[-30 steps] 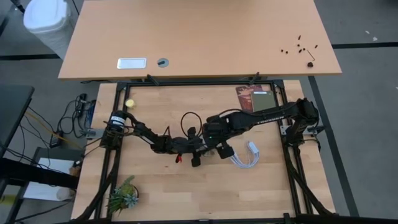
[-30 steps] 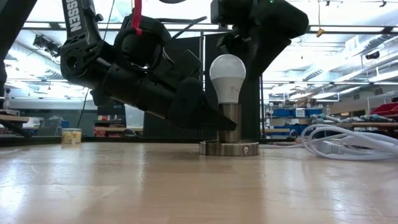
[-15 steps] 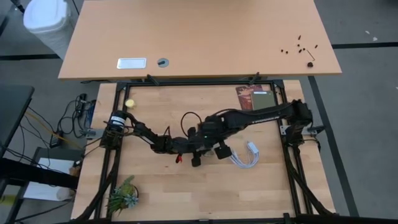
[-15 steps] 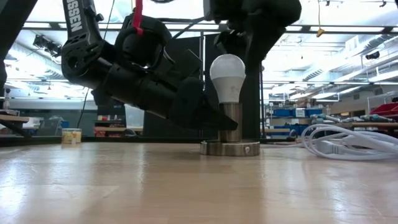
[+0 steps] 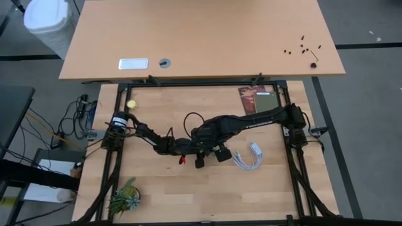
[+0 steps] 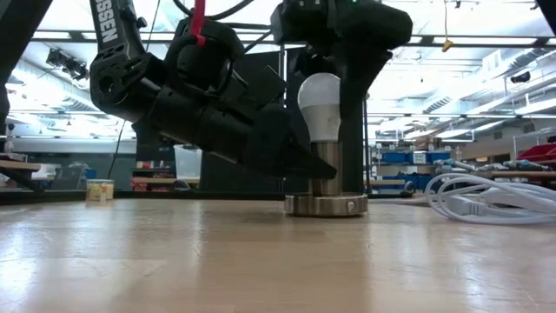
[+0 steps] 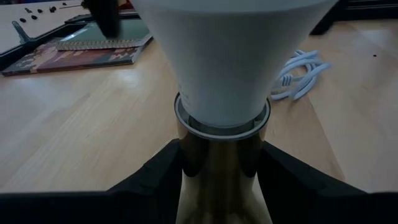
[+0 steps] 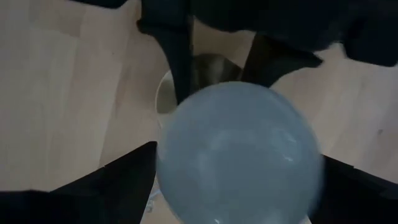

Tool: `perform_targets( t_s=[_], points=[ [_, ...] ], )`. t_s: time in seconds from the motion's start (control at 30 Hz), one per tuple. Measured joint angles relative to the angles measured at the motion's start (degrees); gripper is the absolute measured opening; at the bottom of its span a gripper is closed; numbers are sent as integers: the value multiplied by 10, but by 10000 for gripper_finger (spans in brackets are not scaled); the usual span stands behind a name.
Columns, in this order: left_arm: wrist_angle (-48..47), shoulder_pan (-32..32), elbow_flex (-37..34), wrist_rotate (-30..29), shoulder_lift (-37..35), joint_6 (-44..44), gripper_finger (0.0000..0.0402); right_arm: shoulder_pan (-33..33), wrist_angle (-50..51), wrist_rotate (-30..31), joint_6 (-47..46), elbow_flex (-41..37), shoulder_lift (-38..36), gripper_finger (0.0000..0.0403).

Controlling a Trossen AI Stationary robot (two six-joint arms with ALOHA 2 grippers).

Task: Screw lightbulb
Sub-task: Insert the light bulb into the lamp

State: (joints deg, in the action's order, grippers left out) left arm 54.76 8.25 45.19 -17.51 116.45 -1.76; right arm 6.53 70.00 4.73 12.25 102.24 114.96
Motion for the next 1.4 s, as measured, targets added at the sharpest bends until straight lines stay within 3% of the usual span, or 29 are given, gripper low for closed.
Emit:
perform_targets(
  t_s=[1.13,1.4],
  points=[
    [-5,0,0,-15,0,-4,184,0,-48,19,29,-1,29,347],
    [-6,0,0,-15,0,0,184,-8,-45,-31,12,-1,29,345]
  ],
)
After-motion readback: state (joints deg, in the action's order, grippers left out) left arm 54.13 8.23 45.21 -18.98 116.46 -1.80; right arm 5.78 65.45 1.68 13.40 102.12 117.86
